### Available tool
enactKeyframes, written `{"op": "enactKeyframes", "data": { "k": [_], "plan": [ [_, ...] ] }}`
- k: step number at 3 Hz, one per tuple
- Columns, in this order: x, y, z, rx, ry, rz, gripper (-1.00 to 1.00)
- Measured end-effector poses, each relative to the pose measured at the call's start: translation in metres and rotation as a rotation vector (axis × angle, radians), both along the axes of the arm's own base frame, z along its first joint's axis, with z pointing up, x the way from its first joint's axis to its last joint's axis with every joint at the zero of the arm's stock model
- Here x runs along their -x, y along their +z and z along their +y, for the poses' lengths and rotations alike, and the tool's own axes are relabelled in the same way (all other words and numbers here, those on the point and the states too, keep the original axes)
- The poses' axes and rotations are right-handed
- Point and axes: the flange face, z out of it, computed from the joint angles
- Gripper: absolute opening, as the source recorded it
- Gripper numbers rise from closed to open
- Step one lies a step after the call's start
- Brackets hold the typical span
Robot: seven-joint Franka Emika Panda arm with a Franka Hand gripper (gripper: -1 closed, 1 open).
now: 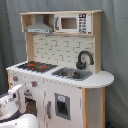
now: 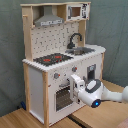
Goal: Play with the kitchen
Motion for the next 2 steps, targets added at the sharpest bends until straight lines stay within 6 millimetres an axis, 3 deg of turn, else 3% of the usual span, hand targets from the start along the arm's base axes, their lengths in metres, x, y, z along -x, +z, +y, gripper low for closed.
{"op": "enactKeyframes", "data": {
  "k": [1, 2],
  "plan": [
    [0.036, 0.012, 0.009, -0.009, 0.018, -0.038, -1.0],
    [0.061, 0.01, 0.02, -0.019, 0.017, -0.063, -1.0]
  ]
}}
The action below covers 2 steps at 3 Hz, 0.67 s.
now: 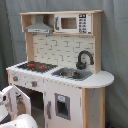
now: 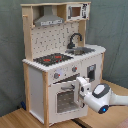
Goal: Play with the kitchen
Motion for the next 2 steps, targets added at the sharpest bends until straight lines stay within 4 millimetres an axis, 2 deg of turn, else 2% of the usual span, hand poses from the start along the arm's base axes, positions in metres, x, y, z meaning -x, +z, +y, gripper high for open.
{"op": "enactKeyframes", "data": {
  "k": [1, 2],
  "plan": [
    [0.021, -0.001, 0.014, -0.014, -0.009, -0.008, -1.0],
    [0.033, -0.005, 0.026, 0.001, -0.026, -0.002, -1.0]
  ]
}}
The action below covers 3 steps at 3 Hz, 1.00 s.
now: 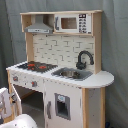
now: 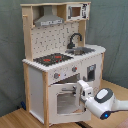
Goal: Play with the kitchen
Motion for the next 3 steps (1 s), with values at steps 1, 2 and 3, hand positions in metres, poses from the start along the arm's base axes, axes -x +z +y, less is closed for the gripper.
{"op": "enactKeyframes", "data": {
  "k": [1, 2, 3],
  "plan": [
    [0.001, -0.001, 0.0, 0.001, 0.001, 0.001, 1.0],
    [0.021, 0.008, 0.037, 0.019, 0.047, -0.016, 1.0],
    [0.04, 0.023, 0.066, 0.067, 0.084, -0.031, 1.0]
  ]
}}
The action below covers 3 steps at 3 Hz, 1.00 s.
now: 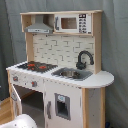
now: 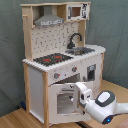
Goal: Play with the kitchen
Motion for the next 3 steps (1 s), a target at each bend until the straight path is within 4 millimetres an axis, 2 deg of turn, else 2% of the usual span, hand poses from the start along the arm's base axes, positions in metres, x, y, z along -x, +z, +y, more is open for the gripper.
{"op": "enactKeyframes", "data": {
  "k": [1, 3],
  "plan": [
    [0.009, 0.022, 0.013, 0.07, 0.012, -0.013, 1.0],
    [0.016, 0.064, 0.024, 0.234, 0.009, -0.015, 1.0]
  ]
}}
